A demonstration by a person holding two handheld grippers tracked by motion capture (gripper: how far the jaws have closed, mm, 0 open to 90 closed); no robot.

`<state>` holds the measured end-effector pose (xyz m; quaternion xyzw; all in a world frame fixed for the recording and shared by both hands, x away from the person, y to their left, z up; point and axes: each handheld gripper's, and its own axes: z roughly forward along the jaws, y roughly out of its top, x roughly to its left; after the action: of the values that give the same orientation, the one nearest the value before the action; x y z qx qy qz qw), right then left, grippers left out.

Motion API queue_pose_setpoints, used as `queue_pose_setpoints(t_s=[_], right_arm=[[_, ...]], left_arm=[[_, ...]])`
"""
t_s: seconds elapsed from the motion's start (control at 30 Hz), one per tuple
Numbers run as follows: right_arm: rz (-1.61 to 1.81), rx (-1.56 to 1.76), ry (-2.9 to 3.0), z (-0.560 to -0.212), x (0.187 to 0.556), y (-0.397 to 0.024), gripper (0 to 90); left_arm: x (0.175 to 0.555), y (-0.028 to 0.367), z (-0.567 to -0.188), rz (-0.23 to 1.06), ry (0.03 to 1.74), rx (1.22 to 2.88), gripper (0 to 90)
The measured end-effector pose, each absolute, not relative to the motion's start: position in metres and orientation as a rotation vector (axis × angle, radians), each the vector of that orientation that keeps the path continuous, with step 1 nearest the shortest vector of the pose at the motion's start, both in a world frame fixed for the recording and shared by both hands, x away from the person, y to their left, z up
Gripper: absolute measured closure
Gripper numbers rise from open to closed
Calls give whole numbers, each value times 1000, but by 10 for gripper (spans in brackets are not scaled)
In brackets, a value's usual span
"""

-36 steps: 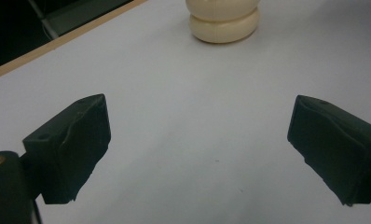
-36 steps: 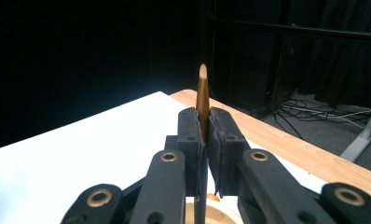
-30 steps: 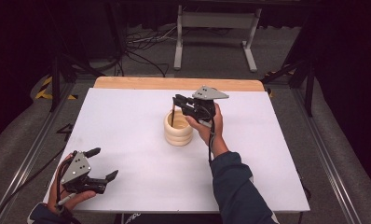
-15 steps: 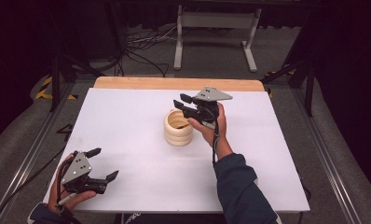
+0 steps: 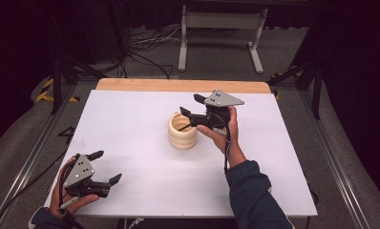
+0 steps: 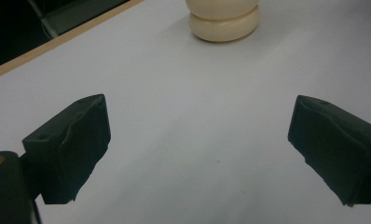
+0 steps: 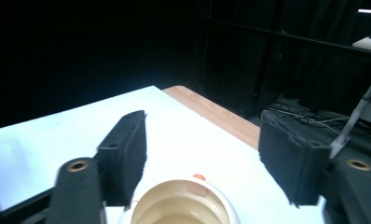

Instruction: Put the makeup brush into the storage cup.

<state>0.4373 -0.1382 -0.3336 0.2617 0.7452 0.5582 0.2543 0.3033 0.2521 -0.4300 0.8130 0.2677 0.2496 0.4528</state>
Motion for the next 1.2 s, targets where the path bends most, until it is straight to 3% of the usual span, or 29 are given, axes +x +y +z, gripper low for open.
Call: queue_pose_setpoints(t_s=[0.47,1.2], right_arm=[[1444,755,1943,-326,424,-150,81],[1405,740,1899,-324,409,-160,50]], left_arm=[[302,252,-430,624,669,2009,64],[300,254,-430,636,673,2009,63]])
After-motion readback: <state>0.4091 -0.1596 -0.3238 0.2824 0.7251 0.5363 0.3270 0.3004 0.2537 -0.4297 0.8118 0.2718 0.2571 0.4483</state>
